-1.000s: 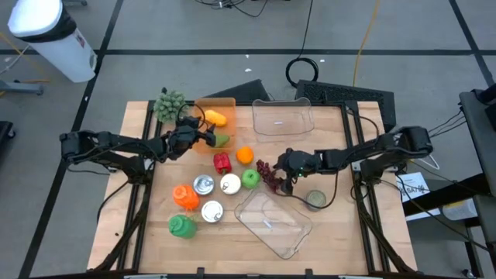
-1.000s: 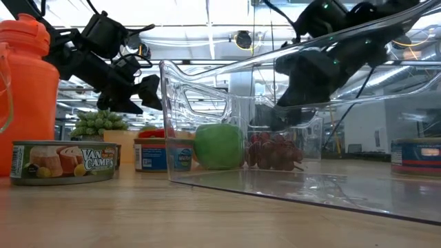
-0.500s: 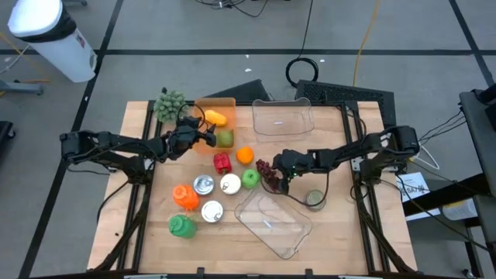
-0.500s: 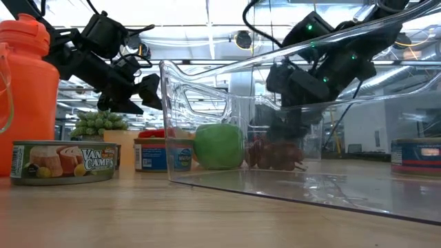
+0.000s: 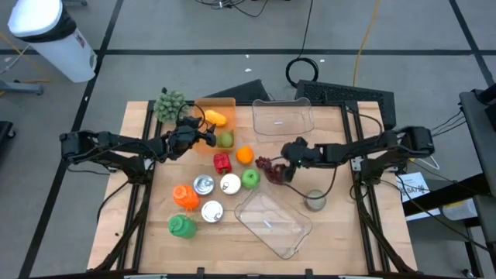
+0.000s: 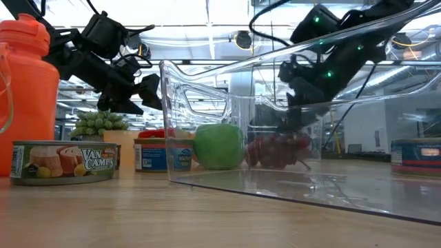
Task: Pick & Place Food Item
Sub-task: Put the grapes into the orange bin
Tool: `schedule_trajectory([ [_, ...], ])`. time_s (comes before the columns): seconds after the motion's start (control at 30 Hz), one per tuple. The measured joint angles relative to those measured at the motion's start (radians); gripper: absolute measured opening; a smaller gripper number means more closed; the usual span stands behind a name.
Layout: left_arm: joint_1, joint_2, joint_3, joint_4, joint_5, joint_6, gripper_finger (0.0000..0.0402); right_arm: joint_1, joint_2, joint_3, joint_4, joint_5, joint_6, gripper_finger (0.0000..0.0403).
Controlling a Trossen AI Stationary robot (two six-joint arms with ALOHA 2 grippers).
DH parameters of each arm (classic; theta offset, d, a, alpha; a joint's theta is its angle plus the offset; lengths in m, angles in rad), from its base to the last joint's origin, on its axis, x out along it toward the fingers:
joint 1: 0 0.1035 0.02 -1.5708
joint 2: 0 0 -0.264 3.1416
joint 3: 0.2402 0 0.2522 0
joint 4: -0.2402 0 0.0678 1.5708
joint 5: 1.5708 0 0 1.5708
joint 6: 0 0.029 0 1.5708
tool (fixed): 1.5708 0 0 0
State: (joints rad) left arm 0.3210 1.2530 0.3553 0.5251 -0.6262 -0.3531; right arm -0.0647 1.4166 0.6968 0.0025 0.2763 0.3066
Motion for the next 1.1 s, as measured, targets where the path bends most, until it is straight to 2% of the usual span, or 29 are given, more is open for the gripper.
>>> schedule_trajectory([
  [0.07,0.0,0.0,0.0,0.0,0.0,0.0,0.0349,0.0,-0.027,0.0,0.006,0.009,0.019,0.0293],
  [0.23,0.0,0.0,0.0,0.0,0.0,0.0,0.0349,0.013,-0.047,0.001,0.008,-0.19,0.065,0.0293],
  [0.37,0.0,0.0,0.0,0.0,0.0,0.0,0.0349,0.041,0.007,0.001,0.013,-0.205,0.052,0.0293],
  [0.57,0.0,0.0,0.0,0.001,0.0,-0.008,0.0349,0.045,0.113,0.001,0.138,-0.332,0.074,0.0293],
  [0.8,0.0,0.0,0.0,0.001,-0.001,-0.017,0.0349,0.01,0.137,0.002,0.109,-0.325,0.074,0.0293],
  [1.0,0.0,0.0,0.0,0.001,0.0,-0.024,0.0349,-0.025,0.137,0.002,0.008,-0.198,0.074,0.0286],
  [1.1,0.0,0.0,0.0,0.001,0.0,-0.023,0.0349,-0.042,0.137,0.002,0.003,-0.2,0.071,0.0272],
])
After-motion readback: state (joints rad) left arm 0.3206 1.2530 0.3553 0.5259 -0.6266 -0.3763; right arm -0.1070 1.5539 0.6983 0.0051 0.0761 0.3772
